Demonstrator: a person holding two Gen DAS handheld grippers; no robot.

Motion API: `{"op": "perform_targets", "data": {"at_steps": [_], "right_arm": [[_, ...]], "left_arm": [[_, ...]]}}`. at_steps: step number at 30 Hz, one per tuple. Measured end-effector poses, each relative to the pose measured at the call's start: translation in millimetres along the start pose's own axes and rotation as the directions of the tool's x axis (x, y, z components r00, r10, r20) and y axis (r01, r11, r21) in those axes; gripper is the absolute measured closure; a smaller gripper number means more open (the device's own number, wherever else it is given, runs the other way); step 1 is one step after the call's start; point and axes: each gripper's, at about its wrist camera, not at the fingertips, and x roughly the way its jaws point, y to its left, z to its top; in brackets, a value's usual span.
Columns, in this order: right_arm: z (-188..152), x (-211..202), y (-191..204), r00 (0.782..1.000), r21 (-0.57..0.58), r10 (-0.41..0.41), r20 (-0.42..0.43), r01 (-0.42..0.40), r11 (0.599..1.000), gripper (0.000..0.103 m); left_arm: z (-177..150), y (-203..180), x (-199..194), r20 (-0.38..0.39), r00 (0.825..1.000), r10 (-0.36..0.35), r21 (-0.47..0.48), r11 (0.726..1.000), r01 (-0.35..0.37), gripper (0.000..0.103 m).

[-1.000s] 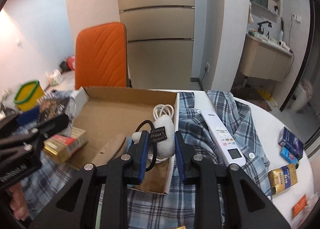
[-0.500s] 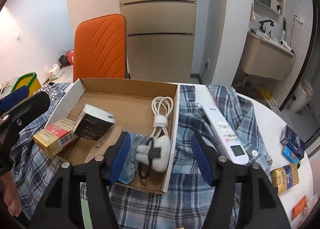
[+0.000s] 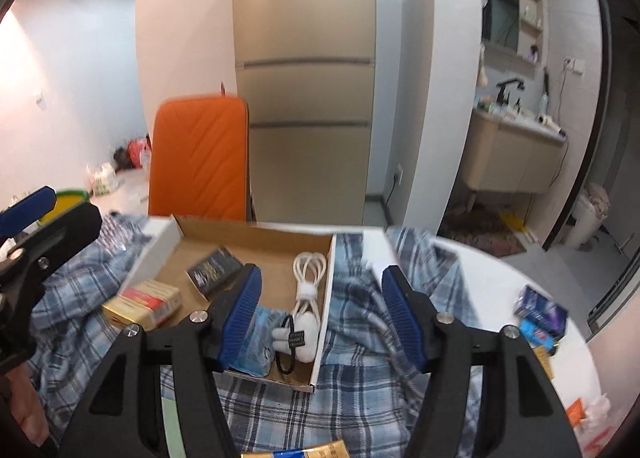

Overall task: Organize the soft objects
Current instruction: 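Open both grippers to release the black packet and white earbuds into the box, then move the right gripper toward the gold-and-blue cigarette pack on the shirt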

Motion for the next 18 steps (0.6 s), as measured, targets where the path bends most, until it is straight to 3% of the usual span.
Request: {"op": "perform_targets", "data": {"at_steps": [6,11,14,18], "right_arm": [[-2,-54,0,0.997,-0.011,0.017,0.079,-0.016,1.000,0.041],[-11,-93,-1,0.989,-0.034,0.011,0.149,-0.006,0.999,0.041],[-20,-111,-3,0.978,-0.061,0.002,0.207,0.011,0.998,0.033],[-32,-120,-7,0.979,-0.044,0.009,0.205,0.000,0.999,0.033]], "left_arm": [[15,-13,-72,0.163,0.986,0.040,0.024,0.999,-0.045,0.013],[13,-14,-123,0.227,0.974,0.018,0.007,1.000,-0.020,0.013],[6,-18,-146,0.251,0.968,0.020,0.024,0.999,-0.027,0.013],[-9,-24,-167,0.268,0.963,0.019,0.038,0.999,-0.031,0.013]]}}
